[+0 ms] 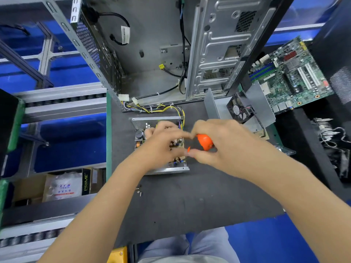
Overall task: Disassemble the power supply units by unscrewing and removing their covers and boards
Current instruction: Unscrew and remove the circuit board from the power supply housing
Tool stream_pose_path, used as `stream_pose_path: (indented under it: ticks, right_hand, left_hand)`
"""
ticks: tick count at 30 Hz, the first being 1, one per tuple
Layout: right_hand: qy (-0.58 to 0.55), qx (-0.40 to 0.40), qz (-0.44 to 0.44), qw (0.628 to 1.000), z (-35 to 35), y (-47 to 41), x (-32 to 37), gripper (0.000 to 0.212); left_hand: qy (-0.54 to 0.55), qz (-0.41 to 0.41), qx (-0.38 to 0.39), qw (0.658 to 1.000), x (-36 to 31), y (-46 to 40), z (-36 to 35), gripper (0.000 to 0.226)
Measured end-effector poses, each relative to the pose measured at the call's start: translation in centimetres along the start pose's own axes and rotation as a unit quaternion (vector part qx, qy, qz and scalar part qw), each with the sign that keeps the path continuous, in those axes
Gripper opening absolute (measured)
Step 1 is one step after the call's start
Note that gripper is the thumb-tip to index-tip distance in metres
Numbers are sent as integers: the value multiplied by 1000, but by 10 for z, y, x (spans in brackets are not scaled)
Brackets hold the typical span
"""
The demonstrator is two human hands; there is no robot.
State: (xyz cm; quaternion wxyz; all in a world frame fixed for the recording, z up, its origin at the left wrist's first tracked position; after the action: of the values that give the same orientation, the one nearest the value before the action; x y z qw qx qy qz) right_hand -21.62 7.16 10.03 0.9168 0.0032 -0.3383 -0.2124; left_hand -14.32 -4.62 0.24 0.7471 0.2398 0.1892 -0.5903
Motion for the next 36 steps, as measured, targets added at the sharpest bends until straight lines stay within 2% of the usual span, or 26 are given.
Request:
stream_pose_path:
  ticks: [2,4,7,10,12,13,15,17,18,20,21,23,25,27,28,30,32,34,36]
  right_hand:
    - [-46,96,14,994,-9,3,5,19]
    - [-55,160,-4,986,-14,7,4,21]
    - [-35,142,-42,988,-3,4,-2,21]
    - [45,60,-82,994,6,-5,-3,48]
    - [158,-26,-61,985,10,-8,5,47]
    - [177,-53,-41,982,10,-10,9,45]
    - [110,-39,0,993,6,-11,15,38]
    - [20,24,32,999,0,-9,18,34]
    - [13,39,32,999,-1,-7,18,33]
    - [55,23,4,998,0,-6,14,39]
    - [107,4,-10,994,2,-6,13,45]
    - [188,-25,-6,982,4,-9,17,40]
    - [153,-12,15,988,1,-11,20,27]
    - [105,-12,16,994,3,-9,20,27]
    - [116,-27,4,993,6,-8,19,31]
    - [178,-38,4,983,9,-9,19,39]
    - [168,-15,49,984,4,-8,20,27]
    - [135,-8,63,989,1,-9,22,30]
    - [171,-29,30,984,4,-12,20,35]
  left_hand:
    - [79,-20,-21,996,-6,11,10,58]
    - [158,-67,11,985,-17,22,9,60]
    - [277,-62,36,958,-31,26,5,45]
    - [215,-16,-19,976,-33,15,3,26]
    - [206,-11,-61,977,-34,11,3,23]
    - [216,-2,-77,973,-35,11,4,29]
    - [210,22,-107,971,-33,10,6,39]
    - [211,21,-100,972,-33,11,5,28]
    - [227,7,-79,971,-33,12,3,24]
    - [278,-19,-36,960,-32,17,0,17]
    - [283,-18,-32,959,-31,18,0,21]
    - [255,7,-66,965,-27,15,-1,31]
    - [213,41,-102,971,-28,9,-1,30]
    - [229,48,-77,969,-28,6,-5,44]
    - [263,35,-56,962,-27,7,-8,45]
    - [312,8,-39,949,-25,13,-9,36]
    - [289,32,-68,954,-23,11,-10,26]
    - [241,77,-110,961,-21,6,-7,47]
    - [224,55,-100,968,-26,1,-6,49]
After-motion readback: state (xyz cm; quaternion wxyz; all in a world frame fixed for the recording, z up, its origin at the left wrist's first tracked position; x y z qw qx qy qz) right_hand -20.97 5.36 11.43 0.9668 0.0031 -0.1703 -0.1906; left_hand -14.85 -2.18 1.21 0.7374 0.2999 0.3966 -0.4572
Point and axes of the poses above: each hand's wrist, its own y-axis away from the middle knuckle, its own z-axis out of the back of the hand, x = y × z, the point moved 6 cm from there along -y, towards the middle knuckle, and after that the axes turned 12 degrees about -y, right-handed, at the moved point
